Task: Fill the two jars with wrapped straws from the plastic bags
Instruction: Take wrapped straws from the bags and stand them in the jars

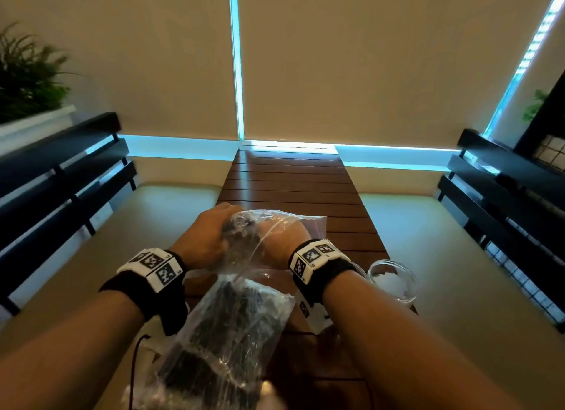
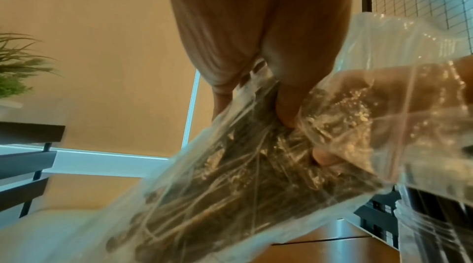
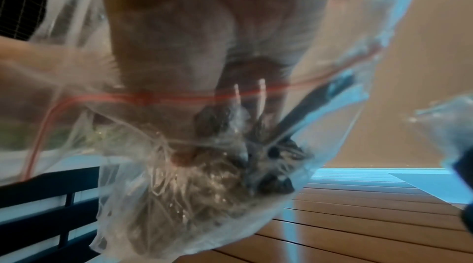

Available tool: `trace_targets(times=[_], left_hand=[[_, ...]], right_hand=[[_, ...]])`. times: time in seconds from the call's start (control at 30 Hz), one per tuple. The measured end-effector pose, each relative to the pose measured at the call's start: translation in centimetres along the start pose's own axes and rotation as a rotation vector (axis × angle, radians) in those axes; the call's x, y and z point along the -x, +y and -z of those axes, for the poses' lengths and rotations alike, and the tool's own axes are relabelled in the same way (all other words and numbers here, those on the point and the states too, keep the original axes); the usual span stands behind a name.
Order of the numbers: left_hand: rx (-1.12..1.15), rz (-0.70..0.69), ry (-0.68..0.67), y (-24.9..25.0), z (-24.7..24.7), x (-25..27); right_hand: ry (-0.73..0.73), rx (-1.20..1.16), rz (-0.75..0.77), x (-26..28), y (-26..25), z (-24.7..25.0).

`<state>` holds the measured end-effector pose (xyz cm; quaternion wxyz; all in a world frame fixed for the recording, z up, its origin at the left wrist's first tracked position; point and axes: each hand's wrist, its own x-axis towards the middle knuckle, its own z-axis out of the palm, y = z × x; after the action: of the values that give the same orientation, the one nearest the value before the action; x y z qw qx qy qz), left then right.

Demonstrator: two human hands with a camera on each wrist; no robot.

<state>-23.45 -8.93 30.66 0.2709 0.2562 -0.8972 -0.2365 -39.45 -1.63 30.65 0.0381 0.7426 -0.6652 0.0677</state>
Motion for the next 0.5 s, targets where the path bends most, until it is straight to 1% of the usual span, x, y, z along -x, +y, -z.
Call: trace_targets(times=[0.07, 0.13, 0.2, 0.27, 0.3, 0.4, 0.47, 0.5], left_hand=[[-0.036, 0.001, -0.01, -0.4, 0.1, -0.1], [-0.081, -0.004, -0.031, -0.8, 0.1, -0.3], [-0.09, 0.004, -0.043, -0.9, 0.0, -0.6], [-0.086, 0.0, -0.059, -0.9, -0.2, -0.8], [-0.084, -0.007, -0.07, -0.8, -0.4, -0.9], [-0.085, 0.013, -0.12, -0.4, -0.8, -0.9], [-0.09, 0.033, -0.141, -0.4, -0.8, -0.9], [-0.091, 0.034, -0.139, -0.4, -0.8, -0.9]], right_hand=[[-0.04, 0.006, -0.023, 0.3, 0.3, 0.0], [-0.054, -0.086, -0.054, 0.5, 0.7, 0.0], [-0.027, -0.139, -0.038, 0.9, 1.0, 0.2], [-0.058, -0.159, -0.003, 1.4, 1.3, 0.7], [-0.099, -0.172, 0.003, 1.6, 1.5, 1.2], [-0.303, -0.206, -0.012, 2.2, 1.9, 2.3], [-0.378, -0.165, -0.034, 2.1, 2.0, 2.2], [-0.383, -0.144, -0.055, 2.0, 2.0, 2.0]])
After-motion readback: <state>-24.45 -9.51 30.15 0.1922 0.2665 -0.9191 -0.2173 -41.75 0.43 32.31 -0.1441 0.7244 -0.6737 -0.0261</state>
